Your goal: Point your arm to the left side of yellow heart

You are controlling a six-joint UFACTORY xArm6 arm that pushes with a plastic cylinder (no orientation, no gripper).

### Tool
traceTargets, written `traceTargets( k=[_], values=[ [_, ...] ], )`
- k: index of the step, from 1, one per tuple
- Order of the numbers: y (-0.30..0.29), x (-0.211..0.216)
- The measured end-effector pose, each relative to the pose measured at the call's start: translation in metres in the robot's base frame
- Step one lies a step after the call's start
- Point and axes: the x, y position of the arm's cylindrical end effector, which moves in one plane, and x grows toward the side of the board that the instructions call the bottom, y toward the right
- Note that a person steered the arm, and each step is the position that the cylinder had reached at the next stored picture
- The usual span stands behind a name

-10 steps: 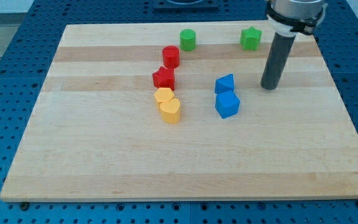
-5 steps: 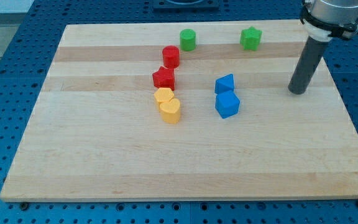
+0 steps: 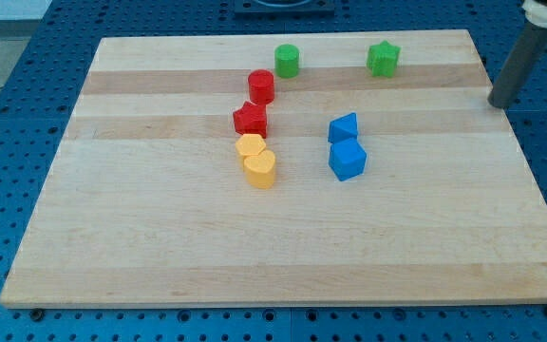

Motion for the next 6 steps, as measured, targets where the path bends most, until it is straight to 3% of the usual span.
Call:
traceTargets(
  k=[3,4,6],
  values=[
    [-0.06,-0.031],
    [-0.045,-0.069],
    [-0.045,-0.082]
  ],
)
